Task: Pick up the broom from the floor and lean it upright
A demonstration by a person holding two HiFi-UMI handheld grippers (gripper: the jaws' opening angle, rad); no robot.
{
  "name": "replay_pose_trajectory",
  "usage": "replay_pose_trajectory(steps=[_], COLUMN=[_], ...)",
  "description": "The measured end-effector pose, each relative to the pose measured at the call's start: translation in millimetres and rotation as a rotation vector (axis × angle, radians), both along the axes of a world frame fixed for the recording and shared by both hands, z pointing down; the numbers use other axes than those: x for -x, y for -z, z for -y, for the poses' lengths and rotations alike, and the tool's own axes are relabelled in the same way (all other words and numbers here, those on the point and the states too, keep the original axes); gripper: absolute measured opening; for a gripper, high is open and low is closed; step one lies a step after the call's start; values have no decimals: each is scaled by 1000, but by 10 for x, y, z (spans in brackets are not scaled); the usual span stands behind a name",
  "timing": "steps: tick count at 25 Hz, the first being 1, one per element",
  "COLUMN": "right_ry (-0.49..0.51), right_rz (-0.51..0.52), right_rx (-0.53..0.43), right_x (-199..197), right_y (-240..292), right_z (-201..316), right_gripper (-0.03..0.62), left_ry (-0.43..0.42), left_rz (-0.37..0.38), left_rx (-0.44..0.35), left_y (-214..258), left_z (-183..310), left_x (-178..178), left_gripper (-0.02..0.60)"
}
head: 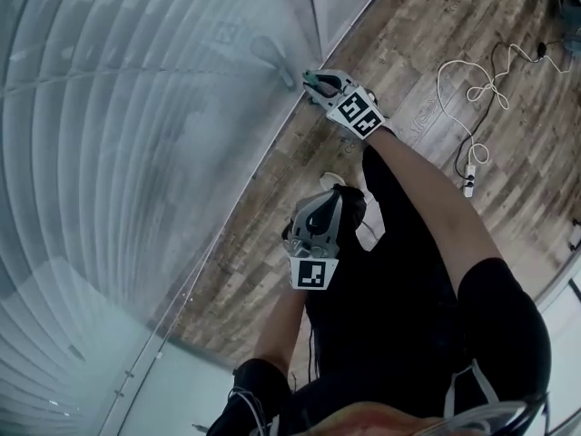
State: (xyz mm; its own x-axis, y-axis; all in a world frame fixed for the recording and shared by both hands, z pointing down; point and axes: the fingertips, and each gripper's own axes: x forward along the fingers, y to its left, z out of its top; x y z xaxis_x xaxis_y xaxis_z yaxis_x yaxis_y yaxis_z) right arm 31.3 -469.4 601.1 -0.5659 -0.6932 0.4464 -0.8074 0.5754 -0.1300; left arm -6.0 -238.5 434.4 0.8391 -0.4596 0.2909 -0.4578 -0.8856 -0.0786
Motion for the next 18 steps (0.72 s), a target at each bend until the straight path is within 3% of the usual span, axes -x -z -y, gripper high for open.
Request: replay_pose_trajectory(steps=[2, 5, 10, 14, 18], right_ry=[-11, -49, -117, -157, -174], right_rz=[19, 54, 200, 166, 152], right_rx=[-1, -2, 63, 53, 46], right_x=[-25, -96, -189, -288, -319], right_y=[-15, -58, -62, -64, -92], right_z=[105, 211, 383, 476, 445], right_gripper=[83, 83, 92, 97, 141], left_ry=[-24, -37, -35, 22, 93], left_rz=[4, -28, -65, -125, -162], left_rx=[-36, -16, 20, 54, 116], left_y=[29, 54, 92, 106, 80], left_z=[42, 91, 82, 181, 326], left_x=[-70, -132, -173, -90, -2], left_gripper=[20, 20, 20, 20, 20])
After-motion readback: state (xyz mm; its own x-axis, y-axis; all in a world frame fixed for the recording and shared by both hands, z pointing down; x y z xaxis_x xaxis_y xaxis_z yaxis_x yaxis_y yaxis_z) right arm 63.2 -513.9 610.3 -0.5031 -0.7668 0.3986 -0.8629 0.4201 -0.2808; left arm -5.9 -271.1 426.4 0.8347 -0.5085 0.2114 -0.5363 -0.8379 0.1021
